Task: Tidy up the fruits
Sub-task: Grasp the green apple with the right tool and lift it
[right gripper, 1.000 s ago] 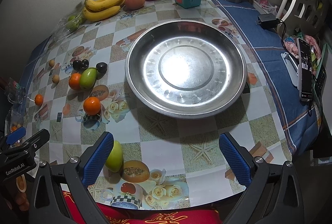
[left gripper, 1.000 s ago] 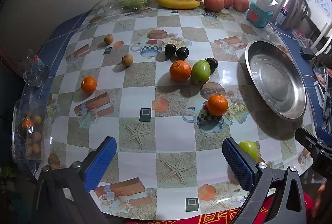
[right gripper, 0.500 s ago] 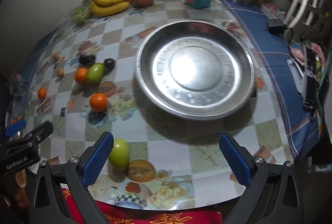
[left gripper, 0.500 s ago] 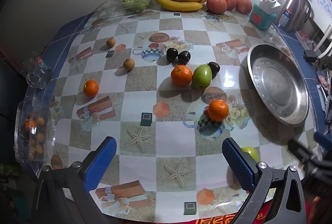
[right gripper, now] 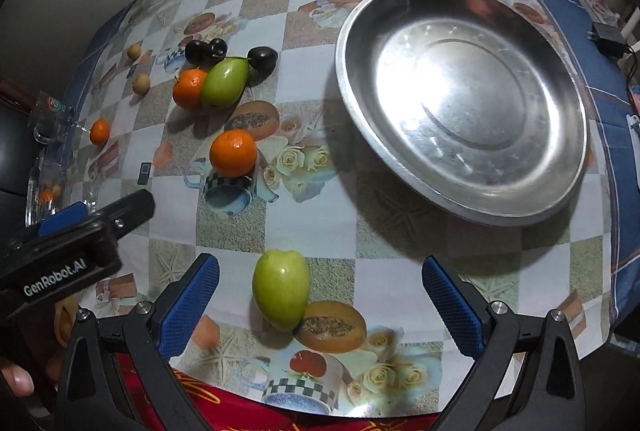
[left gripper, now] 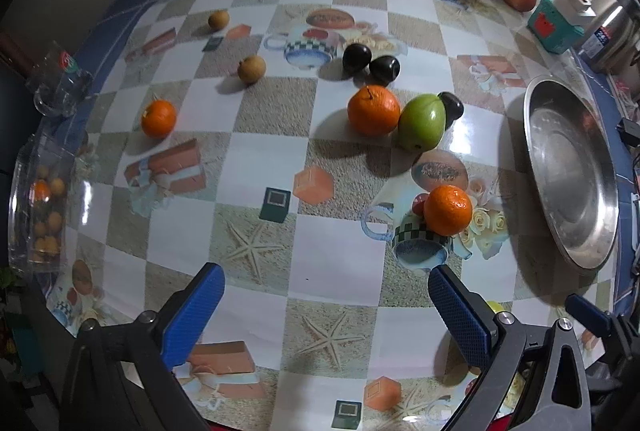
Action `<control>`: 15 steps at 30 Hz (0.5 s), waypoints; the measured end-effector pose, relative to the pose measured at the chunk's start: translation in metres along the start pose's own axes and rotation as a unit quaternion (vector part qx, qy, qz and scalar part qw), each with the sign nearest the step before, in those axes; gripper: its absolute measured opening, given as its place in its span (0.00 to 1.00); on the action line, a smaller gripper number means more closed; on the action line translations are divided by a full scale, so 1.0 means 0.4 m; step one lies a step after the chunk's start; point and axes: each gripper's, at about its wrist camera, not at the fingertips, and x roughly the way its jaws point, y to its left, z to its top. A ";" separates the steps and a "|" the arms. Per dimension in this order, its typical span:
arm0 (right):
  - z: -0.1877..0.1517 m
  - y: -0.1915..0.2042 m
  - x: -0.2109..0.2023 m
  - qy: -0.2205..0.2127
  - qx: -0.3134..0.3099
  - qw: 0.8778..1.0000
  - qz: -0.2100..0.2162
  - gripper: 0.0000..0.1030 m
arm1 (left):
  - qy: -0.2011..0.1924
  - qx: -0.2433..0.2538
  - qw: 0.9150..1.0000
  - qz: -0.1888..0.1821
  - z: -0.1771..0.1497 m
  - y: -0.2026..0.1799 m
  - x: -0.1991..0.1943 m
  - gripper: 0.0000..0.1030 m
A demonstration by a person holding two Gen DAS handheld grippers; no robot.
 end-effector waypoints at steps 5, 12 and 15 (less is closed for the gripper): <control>-0.001 0.016 0.034 0.034 -0.015 0.999 -0.001 0.79 | 0.015 -0.010 1.000 -0.005 -0.001 0.001 0.026 1.00; -0.008 0.034 0.056 0.048 -0.026 0.998 -0.006 0.57 | 0.016 -0.021 1.000 -0.011 0.001 0.008 0.034 1.00; -0.014 0.043 0.065 0.055 -0.027 0.998 0.003 0.49 | 0.013 -0.021 1.000 -0.012 0.003 0.014 0.037 1.00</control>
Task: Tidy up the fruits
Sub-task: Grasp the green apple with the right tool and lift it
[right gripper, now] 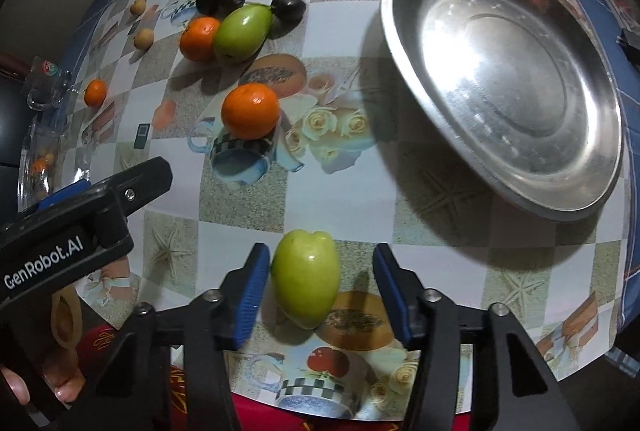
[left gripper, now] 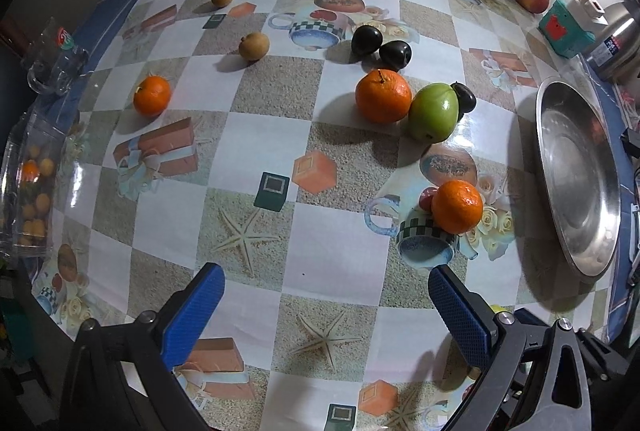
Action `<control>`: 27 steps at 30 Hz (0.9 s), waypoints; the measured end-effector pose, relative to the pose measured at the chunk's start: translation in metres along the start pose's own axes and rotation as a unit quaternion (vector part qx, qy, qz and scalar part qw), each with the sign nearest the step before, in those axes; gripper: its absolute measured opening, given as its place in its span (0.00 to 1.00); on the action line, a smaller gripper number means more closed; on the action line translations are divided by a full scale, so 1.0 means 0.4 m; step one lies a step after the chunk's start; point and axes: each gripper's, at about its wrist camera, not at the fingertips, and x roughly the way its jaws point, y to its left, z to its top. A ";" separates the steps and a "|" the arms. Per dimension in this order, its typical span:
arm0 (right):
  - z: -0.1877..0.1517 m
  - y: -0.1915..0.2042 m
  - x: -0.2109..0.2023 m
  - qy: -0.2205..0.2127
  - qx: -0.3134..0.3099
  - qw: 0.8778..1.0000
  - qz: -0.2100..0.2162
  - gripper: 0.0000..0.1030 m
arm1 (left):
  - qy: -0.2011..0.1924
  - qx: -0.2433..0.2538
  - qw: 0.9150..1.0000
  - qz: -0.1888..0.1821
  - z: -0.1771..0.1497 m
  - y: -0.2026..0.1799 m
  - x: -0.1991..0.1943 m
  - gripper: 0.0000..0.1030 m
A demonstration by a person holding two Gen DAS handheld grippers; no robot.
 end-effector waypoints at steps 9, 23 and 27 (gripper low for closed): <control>-0.009 0.061 0.030 0.004 -0.015 1.000 -0.006 0.39 | 0.001 -0.003 1.000 -0.001 -0.006 0.003 -0.004 1.00; 0.001 0.026 0.004 -0.026 0.011 0.999 0.023 0.38 | -0.007 -0.013 1.000 -0.015 0.001 0.006 -0.005 1.00; 0.017 0.009 -0.016 -0.047 0.029 0.998 0.035 0.38 | -0.029 -0.017 0.999 -0.026 0.017 0.012 -0.025 1.00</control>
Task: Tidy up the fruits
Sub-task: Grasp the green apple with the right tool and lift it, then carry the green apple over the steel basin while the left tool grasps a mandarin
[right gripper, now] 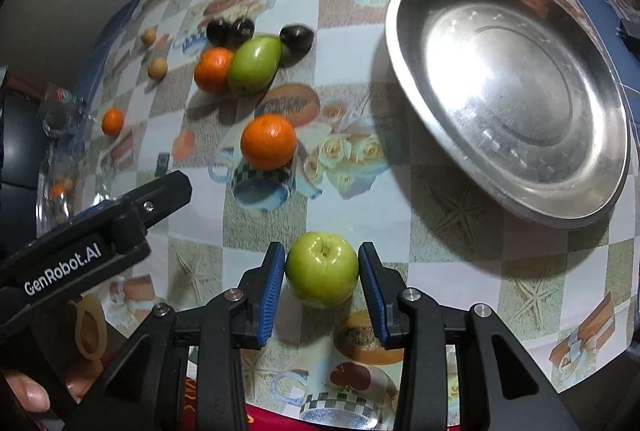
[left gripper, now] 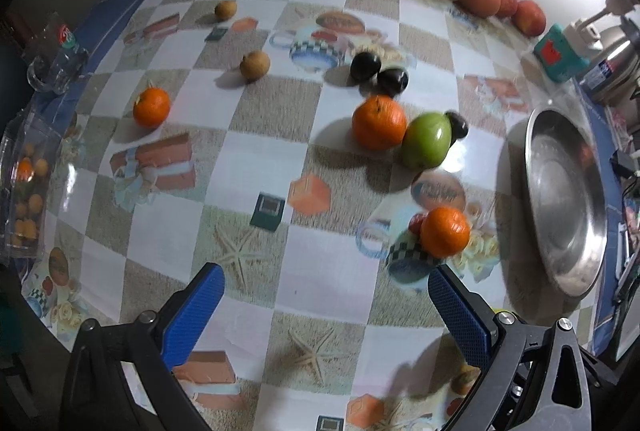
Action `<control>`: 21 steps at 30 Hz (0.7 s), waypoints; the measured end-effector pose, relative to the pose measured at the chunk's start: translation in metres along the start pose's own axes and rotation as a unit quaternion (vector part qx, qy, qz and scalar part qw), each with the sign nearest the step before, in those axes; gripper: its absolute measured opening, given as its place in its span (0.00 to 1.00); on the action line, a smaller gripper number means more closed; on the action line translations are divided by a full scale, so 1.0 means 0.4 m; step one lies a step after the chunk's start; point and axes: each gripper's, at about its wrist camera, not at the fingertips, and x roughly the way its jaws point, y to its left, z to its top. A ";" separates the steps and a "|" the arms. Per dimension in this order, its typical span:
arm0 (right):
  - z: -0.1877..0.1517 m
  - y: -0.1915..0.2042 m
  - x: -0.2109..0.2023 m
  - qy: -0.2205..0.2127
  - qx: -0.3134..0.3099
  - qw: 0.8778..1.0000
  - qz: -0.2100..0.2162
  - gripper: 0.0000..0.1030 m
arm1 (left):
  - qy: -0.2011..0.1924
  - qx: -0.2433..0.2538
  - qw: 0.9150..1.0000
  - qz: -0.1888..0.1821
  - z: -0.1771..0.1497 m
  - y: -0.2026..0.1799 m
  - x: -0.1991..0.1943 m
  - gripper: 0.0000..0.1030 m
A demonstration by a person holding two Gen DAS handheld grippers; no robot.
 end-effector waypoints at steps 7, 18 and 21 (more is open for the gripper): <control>0.044 -0.026 -0.043 -0.045 0.028 0.999 0.012 0.38 | 0.007 -0.011 1.000 -0.019 0.045 -0.029 -0.002 1.00; 0.075 -0.161 -0.141 -0.136 0.103 0.985 -0.008 0.38 | 0.029 0.006 0.999 -0.037 0.069 -0.116 0.046 0.82; 0.073 -0.178 -0.152 -0.144 0.110 0.983 -0.002 0.38 | 0.054 0.018 0.997 -0.043 0.065 -0.141 0.081 0.72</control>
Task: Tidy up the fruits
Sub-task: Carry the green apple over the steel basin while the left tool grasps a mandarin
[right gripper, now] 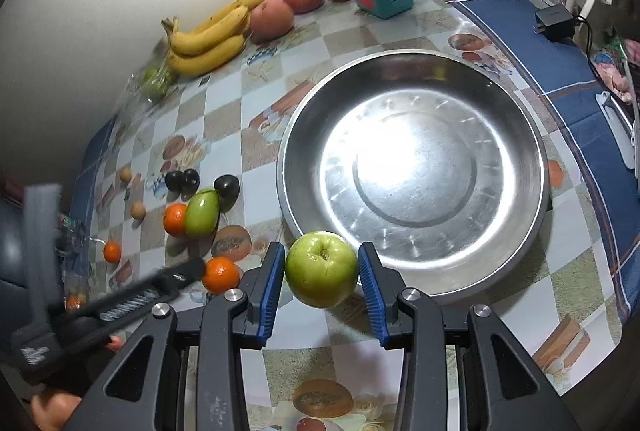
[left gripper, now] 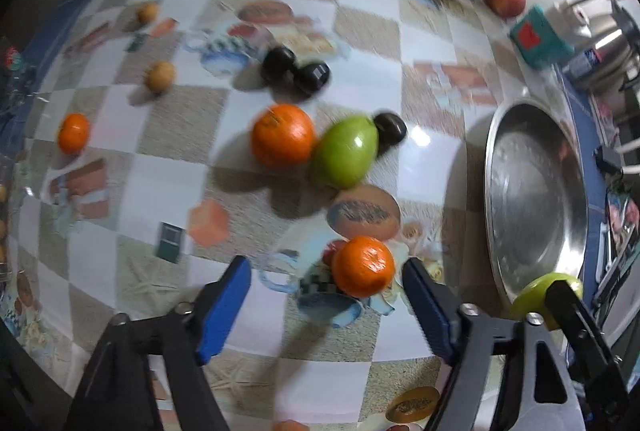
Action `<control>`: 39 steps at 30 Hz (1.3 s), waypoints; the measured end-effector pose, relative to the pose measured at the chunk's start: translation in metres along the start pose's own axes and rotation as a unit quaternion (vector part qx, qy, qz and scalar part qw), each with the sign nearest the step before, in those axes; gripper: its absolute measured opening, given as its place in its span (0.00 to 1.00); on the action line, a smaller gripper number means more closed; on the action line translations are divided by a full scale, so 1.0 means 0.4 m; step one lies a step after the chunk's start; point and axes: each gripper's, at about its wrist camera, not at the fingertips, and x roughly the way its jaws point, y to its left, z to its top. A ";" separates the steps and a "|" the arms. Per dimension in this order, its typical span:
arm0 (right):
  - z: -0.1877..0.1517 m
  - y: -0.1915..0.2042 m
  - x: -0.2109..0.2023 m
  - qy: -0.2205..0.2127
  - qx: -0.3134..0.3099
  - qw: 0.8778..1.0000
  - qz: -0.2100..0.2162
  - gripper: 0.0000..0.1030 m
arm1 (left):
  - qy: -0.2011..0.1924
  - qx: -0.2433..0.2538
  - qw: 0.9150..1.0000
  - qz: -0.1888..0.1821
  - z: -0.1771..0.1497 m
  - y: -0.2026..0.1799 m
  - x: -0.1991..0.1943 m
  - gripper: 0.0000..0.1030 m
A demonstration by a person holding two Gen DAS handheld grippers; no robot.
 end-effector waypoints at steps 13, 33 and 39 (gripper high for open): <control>-0.005 -0.017 -0.011 0.002 -0.008 1.000 0.012 0.38 | 0.012 0.004 0.999 -0.038 0.006 -0.039 0.034 0.38; 0.039 -0.073 -0.025 -0.039 0.027 0.998 -0.033 0.38 | -0.091 0.081 0.989 -0.089 0.049 -0.180 -0.088 0.38; 0.064 -0.118 -0.025 -0.054 0.044 0.995 -0.070 0.38 | -0.090 0.111 0.983 -0.112 0.060 -0.253 -0.086 0.38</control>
